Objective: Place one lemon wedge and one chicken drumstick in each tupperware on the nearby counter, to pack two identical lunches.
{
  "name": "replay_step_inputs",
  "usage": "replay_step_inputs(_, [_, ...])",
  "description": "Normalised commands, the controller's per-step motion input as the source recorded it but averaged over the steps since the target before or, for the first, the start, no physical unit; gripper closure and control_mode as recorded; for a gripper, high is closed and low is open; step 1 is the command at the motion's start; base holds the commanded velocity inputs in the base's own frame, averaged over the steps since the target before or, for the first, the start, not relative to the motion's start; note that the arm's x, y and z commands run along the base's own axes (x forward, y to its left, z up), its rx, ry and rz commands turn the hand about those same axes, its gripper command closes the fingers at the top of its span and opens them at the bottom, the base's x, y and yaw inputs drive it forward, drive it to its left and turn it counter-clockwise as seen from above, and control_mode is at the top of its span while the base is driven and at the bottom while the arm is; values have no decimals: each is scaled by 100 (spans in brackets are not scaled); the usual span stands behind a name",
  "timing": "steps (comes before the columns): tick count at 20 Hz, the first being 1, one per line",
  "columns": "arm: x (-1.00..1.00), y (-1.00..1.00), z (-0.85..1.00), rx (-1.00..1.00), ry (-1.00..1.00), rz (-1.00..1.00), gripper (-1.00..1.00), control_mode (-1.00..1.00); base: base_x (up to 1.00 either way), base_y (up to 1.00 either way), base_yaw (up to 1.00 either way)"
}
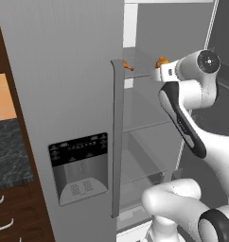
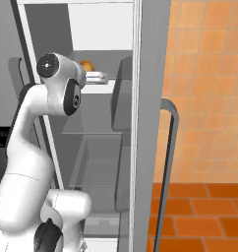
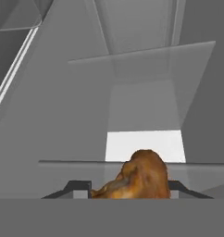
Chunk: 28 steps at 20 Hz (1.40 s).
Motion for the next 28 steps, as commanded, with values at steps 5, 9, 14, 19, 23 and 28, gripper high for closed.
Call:
replay_step_inputs(5, [-100, 19, -34, -4, -2, 4, 100, -100, 0, 0, 0])
replay_step_inputs(9, [-100, 13, -40, -4, 0, 4, 100, -100, 0, 0, 0])
replay_step_inputs(14, [-40, 1, -21, -2, -2, 1, 100, 100, -60, 9, 2])
replay_step_inputs(19, [0, 0, 0, 0, 0, 0, 100, 100, -81, 92, 5])
replay_step_inputs(23, [0, 0, 0, 0, 0, 0, 100, 100, -47, 100, 9])
replay_step_inputs(28, [0, 0, 0, 0, 0, 0, 100, 100, -3, 100, 9])
